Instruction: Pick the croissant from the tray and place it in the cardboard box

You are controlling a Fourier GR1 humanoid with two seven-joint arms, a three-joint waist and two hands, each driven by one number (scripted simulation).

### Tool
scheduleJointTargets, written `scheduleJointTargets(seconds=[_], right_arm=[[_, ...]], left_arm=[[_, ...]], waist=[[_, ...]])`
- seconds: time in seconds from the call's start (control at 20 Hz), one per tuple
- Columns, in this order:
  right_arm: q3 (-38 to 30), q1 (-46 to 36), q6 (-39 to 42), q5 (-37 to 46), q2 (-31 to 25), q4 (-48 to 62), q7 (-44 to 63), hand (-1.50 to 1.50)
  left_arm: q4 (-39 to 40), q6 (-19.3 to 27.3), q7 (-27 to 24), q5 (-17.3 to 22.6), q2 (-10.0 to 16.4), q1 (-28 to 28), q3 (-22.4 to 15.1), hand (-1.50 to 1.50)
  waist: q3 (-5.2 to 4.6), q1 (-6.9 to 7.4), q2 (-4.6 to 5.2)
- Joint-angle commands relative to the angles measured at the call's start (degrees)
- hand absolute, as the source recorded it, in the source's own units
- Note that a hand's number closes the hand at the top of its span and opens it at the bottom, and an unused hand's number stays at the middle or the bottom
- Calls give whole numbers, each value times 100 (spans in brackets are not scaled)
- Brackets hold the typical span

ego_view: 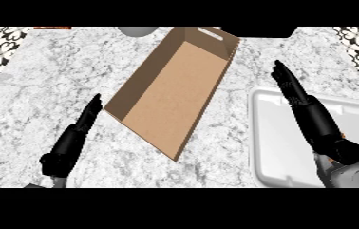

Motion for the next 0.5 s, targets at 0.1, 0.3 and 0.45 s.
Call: scheduleJointTargets(seconds=[0.1, 0.3, 0.45], right_arm=[[-754, 643, 798, -761, -586, 343, -145, -150], [-518, 455, 1076, 1078, -2345, 478, -351, -150], [-451, 1352, 826, 1662, -2431, 1470, -1054, -150]], left_arm=[[334, 491, 484, -165, 631, -70, 891, 0], [615, 734, 577, -355, 742, 22, 940, 0], [763, 955, 908, -372, 863, -76, 1185, 0]], waist=[[18, -177, -34], [-173, -15, -70], [34, -229, 14]])
